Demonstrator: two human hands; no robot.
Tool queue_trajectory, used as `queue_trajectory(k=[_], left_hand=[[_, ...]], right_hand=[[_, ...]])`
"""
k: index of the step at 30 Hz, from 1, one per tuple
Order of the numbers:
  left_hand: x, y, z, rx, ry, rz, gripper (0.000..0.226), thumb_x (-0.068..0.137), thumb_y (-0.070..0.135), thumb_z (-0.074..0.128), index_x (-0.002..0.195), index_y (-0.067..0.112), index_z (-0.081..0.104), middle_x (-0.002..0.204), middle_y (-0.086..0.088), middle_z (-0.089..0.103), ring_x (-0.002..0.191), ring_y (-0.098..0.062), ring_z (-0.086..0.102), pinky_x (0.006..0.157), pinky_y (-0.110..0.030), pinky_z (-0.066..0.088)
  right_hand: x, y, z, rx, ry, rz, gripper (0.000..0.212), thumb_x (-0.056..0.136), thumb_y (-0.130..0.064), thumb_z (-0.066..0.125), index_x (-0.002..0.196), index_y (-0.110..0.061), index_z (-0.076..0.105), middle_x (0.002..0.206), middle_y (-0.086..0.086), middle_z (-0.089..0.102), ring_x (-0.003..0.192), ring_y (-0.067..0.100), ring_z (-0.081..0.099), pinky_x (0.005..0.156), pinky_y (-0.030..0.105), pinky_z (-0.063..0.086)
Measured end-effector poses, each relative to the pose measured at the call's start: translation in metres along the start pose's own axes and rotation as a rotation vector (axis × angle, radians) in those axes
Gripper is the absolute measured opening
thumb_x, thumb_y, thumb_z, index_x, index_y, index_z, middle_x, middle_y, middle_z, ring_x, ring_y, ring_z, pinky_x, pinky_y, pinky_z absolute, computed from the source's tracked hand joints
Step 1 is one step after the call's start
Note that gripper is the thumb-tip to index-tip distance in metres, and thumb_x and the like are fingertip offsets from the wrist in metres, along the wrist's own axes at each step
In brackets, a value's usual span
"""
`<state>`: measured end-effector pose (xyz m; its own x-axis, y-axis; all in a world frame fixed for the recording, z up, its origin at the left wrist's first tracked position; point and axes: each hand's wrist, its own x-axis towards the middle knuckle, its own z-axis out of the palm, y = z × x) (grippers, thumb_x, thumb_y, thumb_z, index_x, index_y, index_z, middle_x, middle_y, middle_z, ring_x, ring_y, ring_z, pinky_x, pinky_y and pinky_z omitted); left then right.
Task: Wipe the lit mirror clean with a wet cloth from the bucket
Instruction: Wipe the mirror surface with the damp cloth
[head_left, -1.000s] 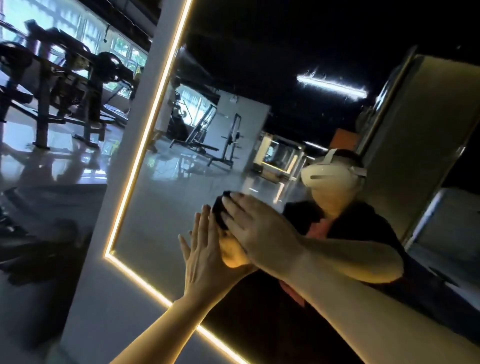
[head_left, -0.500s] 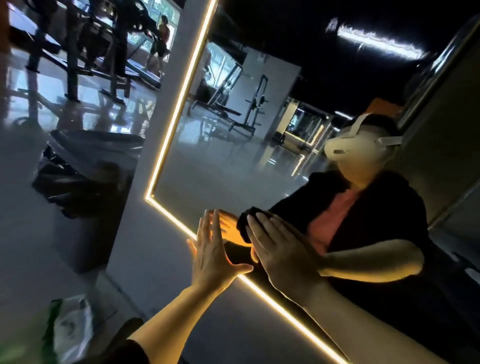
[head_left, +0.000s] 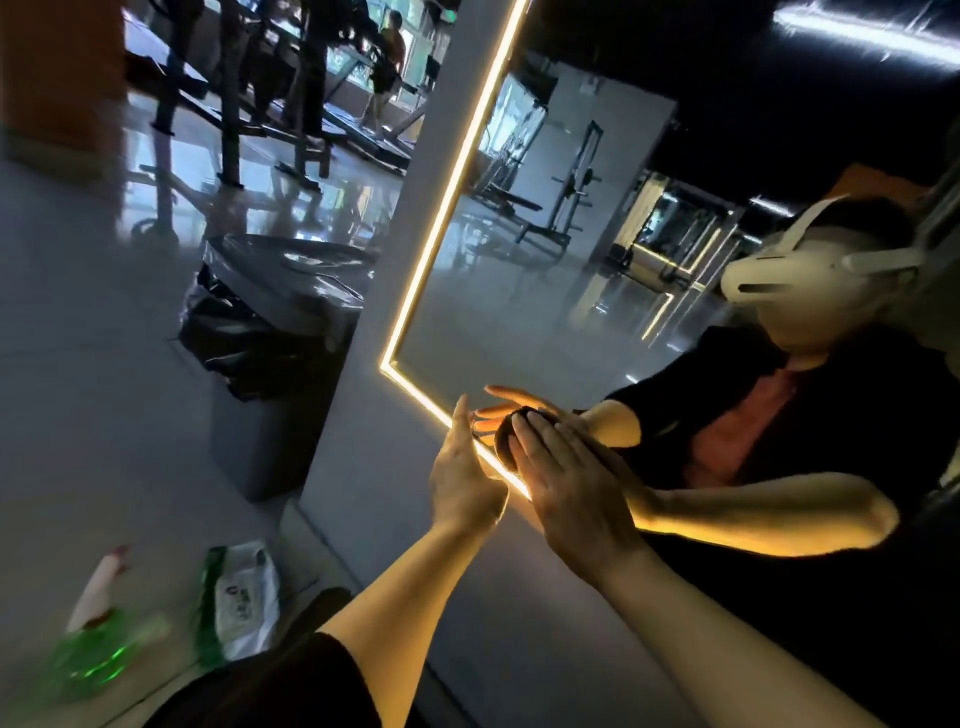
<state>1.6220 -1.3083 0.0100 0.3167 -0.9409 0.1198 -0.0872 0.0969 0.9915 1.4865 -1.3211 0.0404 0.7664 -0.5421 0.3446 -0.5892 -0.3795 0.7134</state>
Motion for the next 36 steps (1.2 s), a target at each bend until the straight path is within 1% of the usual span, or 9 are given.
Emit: queue_trajectory(k=[5,9,16,19,21,25,28,33,36], left_hand=[[0.009,-0.007,-0.006,-0.030,-0.018,-0.031,0.097,0.077,-0.019,0.041,0.155,0.031,0.015,0.152,0.004,0.041,0.120,-0.035,0.055,0.096,-0.044,0.053],[0.002,-0.002,-0.002,-0.048,-0.006,-0.012,0.087,0.080,-0.015,0.043,0.155,0.026,0.022,0.154,0.004,0.037,0.134,-0.028,0.045,0.111,-0.037,0.040],[-0.028,0.015,0.031,0.201,-0.016,0.429,0.088,0.086,-0.007,0.057,0.157,0.025,0.014,0.164,0.005,0.010,0.150,-0.016,0.013,0.117,-0.043,0.032],[-0.049,0.020,0.048,0.205,-0.055,0.585,0.094,0.083,-0.002,0.065,0.157,0.025,0.013,0.163,0.007,0.008,0.150,-0.013,0.009,0.117,-0.048,0.031],[-0.061,0.021,0.056,0.226,-0.105,0.644,0.101,0.080,0.004,0.072,0.156,0.027,0.009,0.163,0.011,0.003,0.150,-0.007,0.002,0.117,-0.047,0.030],[-0.072,0.044,0.071,0.341,-0.198,0.757,0.121,0.077,0.012,0.078,0.153,0.037,-0.014,0.163,0.010,-0.009,0.149,-0.004,-0.012,0.122,-0.042,0.017],[-0.073,0.079,0.081,0.424,-0.215,0.781,0.119,0.081,0.020,0.075,0.151,0.035,-0.020,0.161,0.011,-0.022,0.146,-0.004,-0.023,0.124,-0.041,0.004],[-0.078,0.105,0.090,0.601,-0.259,0.707,0.118,0.087,0.030,0.069,0.146,0.029,-0.034,0.151,0.010,-0.044,0.141,-0.010,-0.035,0.119,-0.052,-0.012],[-0.081,0.109,0.089,0.657,-0.259,0.680,0.119,0.089,0.030,0.067,0.140,0.028,-0.041,0.150,0.006,-0.045,0.142,-0.014,-0.034,0.117,-0.056,-0.014]], right_hand=[[0.049,0.019,-0.012,-0.024,0.075,0.179,0.053,0.093,-0.020,0.053,0.142,0.001,0.049,0.151,0.020,0.043,0.140,0.037,0.040,0.117,0.047,0.026],[0.023,-0.002,0.005,-0.020,0.003,-0.036,0.053,0.093,-0.013,0.051,0.144,-0.003,0.045,0.148,0.016,0.048,0.139,0.034,0.042,0.118,0.046,0.026],[-0.054,0.062,-0.030,-0.190,0.156,0.056,0.054,0.103,-0.009,0.011,0.143,-0.004,0.046,0.152,0.017,0.042,0.140,0.036,0.041,0.115,0.050,0.030],[-0.087,0.071,0.006,-0.426,-0.113,0.003,0.046,0.102,-0.015,0.037,0.147,-0.013,0.043,0.158,0.010,0.034,0.147,0.031,0.029,0.112,0.059,0.033],[-0.117,0.081,0.005,-0.249,-0.171,-0.004,0.053,0.100,-0.020,0.045,0.152,-0.019,0.035,0.162,0.004,0.025,0.150,0.025,0.020,0.117,0.058,0.025],[-0.141,0.125,-0.106,-0.125,0.089,0.122,0.047,0.107,-0.008,0.015,0.143,-0.006,0.045,0.154,0.016,0.039,0.142,0.033,0.039,0.116,0.050,0.029],[-0.121,0.156,-0.117,-0.160,0.097,0.331,0.049,0.107,-0.009,0.014,0.141,-0.005,0.048,0.155,0.017,0.035,0.146,0.035,0.029,0.116,0.051,0.032],[-0.152,0.151,-0.107,-0.144,0.024,0.046,0.047,0.105,-0.010,0.018,0.145,-0.006,0.042,0.155,0.016,0.038,0.143,0.034,0.035,0.112,0.050,0.038],[-0.130,0.182,-0.131,-0.090,0.072,0.167,0.048,0.097,-0.011,0.033,0.145,-0.005,0.040,0.155,0.016,0.035,0.144,0.035,0.033,0.112,0.053,0.039]])
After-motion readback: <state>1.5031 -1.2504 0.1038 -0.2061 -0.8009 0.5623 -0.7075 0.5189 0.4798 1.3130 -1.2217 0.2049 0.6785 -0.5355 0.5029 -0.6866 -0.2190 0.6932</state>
